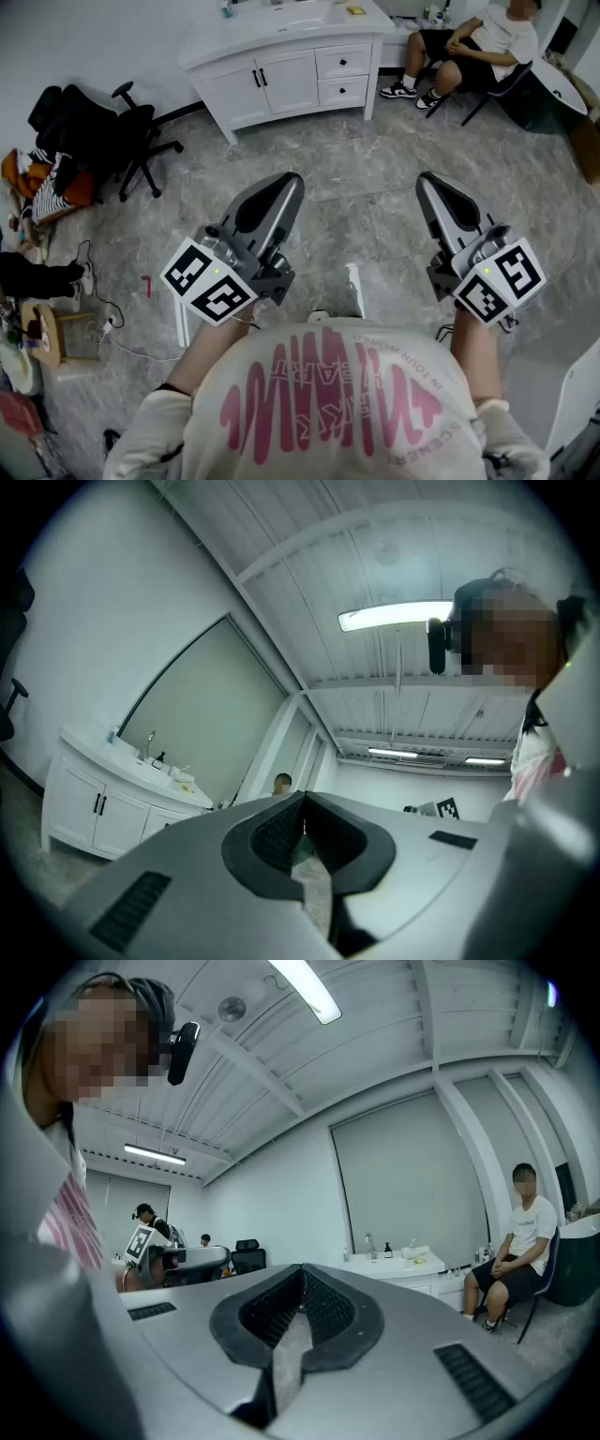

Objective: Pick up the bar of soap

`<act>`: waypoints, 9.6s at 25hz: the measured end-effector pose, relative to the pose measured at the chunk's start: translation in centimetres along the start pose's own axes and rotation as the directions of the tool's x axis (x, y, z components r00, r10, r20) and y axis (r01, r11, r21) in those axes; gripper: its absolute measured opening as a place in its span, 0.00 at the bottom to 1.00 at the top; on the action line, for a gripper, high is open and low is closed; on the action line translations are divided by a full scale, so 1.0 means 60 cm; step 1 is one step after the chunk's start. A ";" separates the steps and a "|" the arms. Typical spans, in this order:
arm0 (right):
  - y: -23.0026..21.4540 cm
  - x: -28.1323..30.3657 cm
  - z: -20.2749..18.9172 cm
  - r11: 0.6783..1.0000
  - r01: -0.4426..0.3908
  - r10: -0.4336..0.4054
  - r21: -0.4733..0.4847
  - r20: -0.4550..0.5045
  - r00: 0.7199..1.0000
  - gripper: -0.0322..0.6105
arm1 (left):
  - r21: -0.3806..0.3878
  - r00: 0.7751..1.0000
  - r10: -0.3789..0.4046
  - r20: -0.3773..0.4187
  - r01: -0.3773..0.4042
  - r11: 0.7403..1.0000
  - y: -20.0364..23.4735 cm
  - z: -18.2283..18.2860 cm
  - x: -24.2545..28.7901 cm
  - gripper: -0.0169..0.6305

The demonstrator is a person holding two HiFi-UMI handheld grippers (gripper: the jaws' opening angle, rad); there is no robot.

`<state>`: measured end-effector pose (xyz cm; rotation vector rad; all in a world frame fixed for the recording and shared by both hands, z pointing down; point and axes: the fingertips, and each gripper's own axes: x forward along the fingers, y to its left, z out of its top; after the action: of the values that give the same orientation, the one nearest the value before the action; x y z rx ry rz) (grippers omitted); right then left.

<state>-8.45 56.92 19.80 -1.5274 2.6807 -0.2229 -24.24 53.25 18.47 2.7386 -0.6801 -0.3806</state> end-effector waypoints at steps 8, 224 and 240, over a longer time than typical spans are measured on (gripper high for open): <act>-0.003 0.006 -0.014 1.000 -0.007 0.007 0.017 0.019 1.000 0.07 | -0.002 1.000 0.000 0.005 0.000 1.000 0.009 -0.010 -0.004 0.04; -1.373 1.340 -0.300 0.998 -0.031 -0.042 -0.059 -0.919 0.391 0.37 | -0.133 0.907 0.414 -0.077 -0.421 0.897 1.379 0.082 1.031 0.04; -1.367 1.326 -0.115 0.873 0.036 0.186 0.486 -0.402 0.896 0.37 | -0.118 0.931 0.357 -0.082 -0.364 0.924 1.330 0.065 1.085 0.04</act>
<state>19.93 -51.89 41.14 -1.3207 2.6633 -1.2714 -2.69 -46.86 30.26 2.4215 -1.0788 -0.2473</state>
